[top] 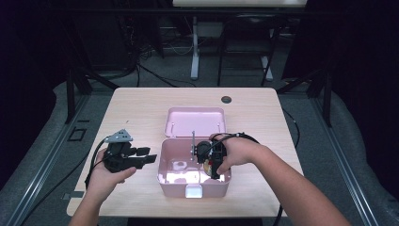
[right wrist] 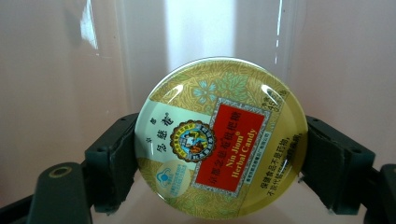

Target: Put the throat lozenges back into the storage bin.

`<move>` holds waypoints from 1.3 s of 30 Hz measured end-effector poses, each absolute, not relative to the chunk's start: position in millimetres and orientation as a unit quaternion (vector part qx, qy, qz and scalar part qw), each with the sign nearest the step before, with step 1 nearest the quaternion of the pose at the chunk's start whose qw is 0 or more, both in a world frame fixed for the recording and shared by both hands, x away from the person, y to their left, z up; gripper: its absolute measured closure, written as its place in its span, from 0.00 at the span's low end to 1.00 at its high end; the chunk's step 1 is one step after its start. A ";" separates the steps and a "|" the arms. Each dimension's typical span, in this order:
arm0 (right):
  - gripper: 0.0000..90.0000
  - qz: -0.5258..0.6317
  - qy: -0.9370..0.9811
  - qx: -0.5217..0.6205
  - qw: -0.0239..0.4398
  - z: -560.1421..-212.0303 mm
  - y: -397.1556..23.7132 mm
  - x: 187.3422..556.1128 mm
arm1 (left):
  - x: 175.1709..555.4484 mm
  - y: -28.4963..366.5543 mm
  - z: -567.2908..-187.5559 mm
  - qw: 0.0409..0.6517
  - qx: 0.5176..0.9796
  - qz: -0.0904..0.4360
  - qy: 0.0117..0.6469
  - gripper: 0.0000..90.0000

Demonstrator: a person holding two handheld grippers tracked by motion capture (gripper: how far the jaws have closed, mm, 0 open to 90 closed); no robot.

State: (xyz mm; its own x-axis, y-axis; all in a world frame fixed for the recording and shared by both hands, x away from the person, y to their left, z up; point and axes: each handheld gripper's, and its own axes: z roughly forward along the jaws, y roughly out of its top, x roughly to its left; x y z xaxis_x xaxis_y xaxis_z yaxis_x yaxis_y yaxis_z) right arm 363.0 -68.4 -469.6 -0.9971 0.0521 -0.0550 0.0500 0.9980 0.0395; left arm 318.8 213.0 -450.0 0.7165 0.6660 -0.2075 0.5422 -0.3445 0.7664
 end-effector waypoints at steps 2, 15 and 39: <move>0.22 0.023 0.999 0.028 0.024 -472.2 -68.0 362.7 | 319.1 213.2 -450.2 0.439 0.817 0.074 0.368 0.61; 0.22 0.020 0.999 0.024 0.028 -485.7 -68.0 361.0 | 319.6 214.3 -450.1 0.436 0.818 0.071 0.369 0.61; 0.22 0.026 0.999 0.027 0.018 -507.4 -70.4 360.8 | 319.8 214.6 -450.2 0.435 0.818 0.073 0.369 0.61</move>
